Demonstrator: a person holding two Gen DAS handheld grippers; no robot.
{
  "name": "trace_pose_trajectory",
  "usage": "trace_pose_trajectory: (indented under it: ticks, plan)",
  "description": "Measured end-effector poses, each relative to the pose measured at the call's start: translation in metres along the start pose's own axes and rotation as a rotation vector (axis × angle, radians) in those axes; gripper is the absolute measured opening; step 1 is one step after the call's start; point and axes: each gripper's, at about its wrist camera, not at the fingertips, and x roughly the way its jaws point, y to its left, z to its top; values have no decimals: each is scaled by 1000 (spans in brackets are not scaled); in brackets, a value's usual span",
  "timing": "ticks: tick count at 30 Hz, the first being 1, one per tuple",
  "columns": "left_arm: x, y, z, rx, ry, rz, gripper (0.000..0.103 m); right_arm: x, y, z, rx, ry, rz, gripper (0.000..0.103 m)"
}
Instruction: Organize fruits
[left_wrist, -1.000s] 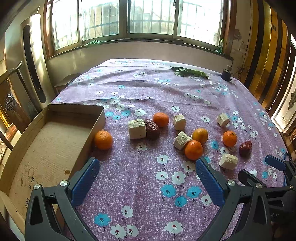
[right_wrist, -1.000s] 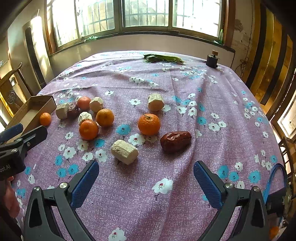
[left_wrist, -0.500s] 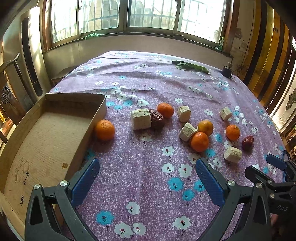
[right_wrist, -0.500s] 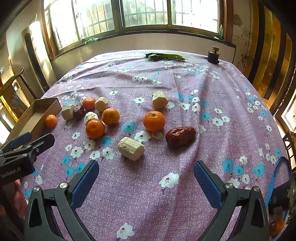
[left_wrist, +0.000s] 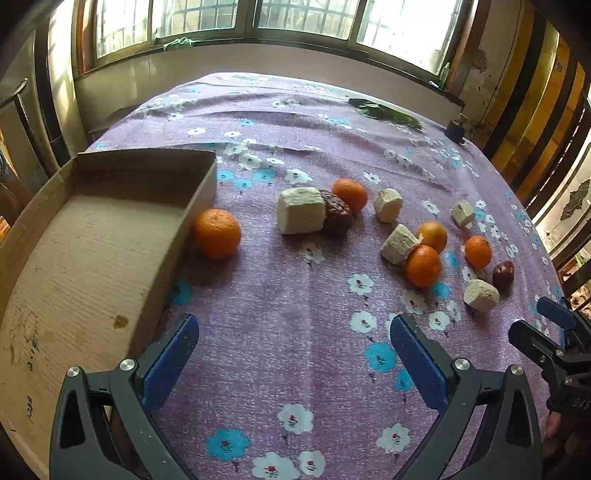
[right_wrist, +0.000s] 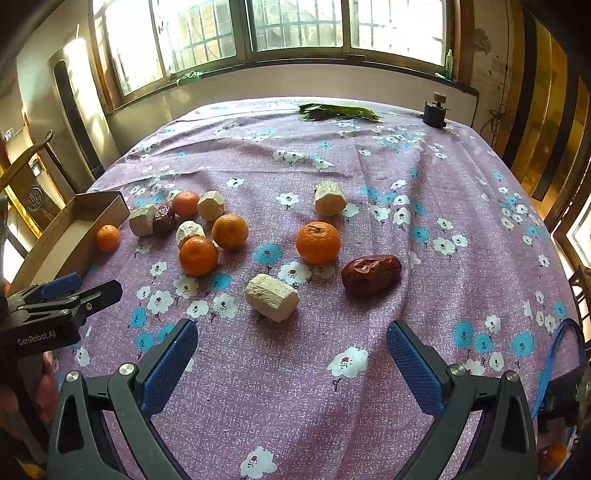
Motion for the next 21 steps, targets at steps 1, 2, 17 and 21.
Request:
trace_pose_trajectory:
  ticks: [1,2,17,21]
  plan:
    - [-1,4,1,-4,-3,4,103,0,0,1,0,-1,3,103]
    - [-1,8,3,-11,1,-6,103,0,0,1,1,0,8,103]
    - [-11,0,6,19,-24,-18,103,6,1,-2,-27,22,24,103]
    - [-11,-13,9,45,-31,-7,103,7,0,-2,-27,24,37,103]
